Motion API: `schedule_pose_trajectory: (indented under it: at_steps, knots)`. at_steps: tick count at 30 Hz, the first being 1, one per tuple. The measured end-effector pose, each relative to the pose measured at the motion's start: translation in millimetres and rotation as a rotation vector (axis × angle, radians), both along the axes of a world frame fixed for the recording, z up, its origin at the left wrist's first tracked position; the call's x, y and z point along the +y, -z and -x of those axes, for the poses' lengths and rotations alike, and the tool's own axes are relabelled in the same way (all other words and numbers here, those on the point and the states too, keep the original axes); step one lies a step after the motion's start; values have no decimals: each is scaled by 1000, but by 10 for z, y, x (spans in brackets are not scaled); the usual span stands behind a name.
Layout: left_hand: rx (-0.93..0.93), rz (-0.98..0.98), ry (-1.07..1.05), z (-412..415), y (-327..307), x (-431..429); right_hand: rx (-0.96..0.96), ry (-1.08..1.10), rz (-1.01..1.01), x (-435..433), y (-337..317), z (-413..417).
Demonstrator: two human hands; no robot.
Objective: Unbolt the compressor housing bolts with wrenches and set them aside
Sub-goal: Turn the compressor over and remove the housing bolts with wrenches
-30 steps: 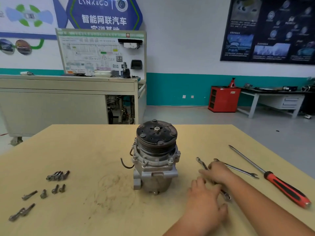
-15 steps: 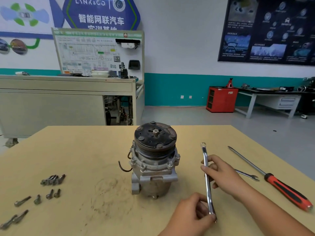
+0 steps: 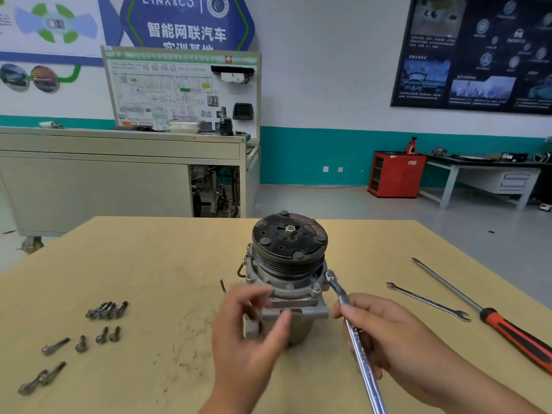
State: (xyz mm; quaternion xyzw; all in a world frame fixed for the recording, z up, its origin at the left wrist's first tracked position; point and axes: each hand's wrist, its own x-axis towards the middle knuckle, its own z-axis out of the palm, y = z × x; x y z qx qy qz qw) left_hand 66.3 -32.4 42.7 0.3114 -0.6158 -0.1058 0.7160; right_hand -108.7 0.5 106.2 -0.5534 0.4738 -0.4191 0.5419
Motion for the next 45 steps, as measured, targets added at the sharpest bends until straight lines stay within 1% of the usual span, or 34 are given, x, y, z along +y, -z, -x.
schedule_pose_trajectory:
  at_steps: [2, 3, 5, 7, 11, 15, 20, 26, 32, 34, 36, 38, 39, 41, 42, 44, 45]
  knots:
    - [-110, -59, -147, -36, -108, -149, 22, -20, -53, 24, 1, -81]
    - [-170, -126, -175, -37, -132, -217, 30, -20, -75, 30, 1, -114]
    - [-245, -249, -152, -5, -161, -324, 46, -24, -102, 32, -5, -167]
    - [-271, -287, -127, 36, -159, -394, 56, -38, -111, 18, -20, -210]
    - [-263, -283, -135, 4, -121, -465, 57, -20, -139, -37, -63, -277]
    - [-242, -325, -49, -72, -126, -497, 59, -23, -163, -68, -103, -284]
    - [-193, -380, 8, -106, -111, -510, 206, -91, -164, -89, -172, -244]
    - [-184, -377, 39, -134, -100, -522, 321, -167, -137, -126, -220, -210]
    - [-170, -394, 46, -139, -72, -535, 572, -401, -108, -340, -377, 108]
    - [-151, -409, 53, -140, -69, -527, 739, -474, -107, -446, -503, 235]
    - [-149, -421, 58, -141, -63, -527, 967, -493, -55, -558, -624, 303]
    - [-149, -429, 59, -144, -59, -533, 1194, -442, 90, -662, -682, 320]
    - [-145, -434, 62, -146, -58, -540, 1267, -407, 173, -710, -694, 324]
    - [-130, -447, 73, -156, -49, -551, 1318, -374, 277, -768, -714, 334]
    - [-122, -449, 79, -162, -45, -559, 1315, -382, 278, -779, -733, 359]
    - [-112, -441, 97, -167, -36, -580, 1224, -436, 150, -744, -760, 442]
    - [-105, -434, 107, -166, -28, -588, 1117, -480, 41, -706, -753, 484]
